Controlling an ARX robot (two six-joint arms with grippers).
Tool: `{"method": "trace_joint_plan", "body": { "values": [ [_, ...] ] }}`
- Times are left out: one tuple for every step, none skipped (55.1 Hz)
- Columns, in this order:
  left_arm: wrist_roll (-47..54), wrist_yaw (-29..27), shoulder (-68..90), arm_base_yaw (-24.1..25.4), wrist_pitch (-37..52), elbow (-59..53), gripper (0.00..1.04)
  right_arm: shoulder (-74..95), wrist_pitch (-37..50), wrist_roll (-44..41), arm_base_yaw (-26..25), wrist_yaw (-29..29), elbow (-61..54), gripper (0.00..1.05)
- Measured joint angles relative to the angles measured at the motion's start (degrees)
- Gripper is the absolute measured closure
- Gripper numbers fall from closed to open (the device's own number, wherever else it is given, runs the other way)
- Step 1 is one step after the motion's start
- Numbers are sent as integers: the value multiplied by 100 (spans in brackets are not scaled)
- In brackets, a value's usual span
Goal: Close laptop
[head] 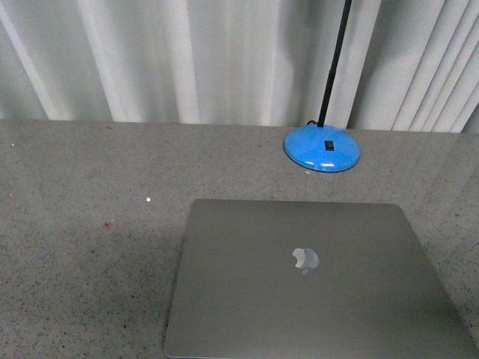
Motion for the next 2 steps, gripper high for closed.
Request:
{"method": "trace_joint_plan", "body": {
  "values": [
    [0,0,0,0,0,0,7,0,0,0,0,0,0,7],
    [0,0,0,0,0,0,7,0,0,0,0,0,0,7]
  ]
}}
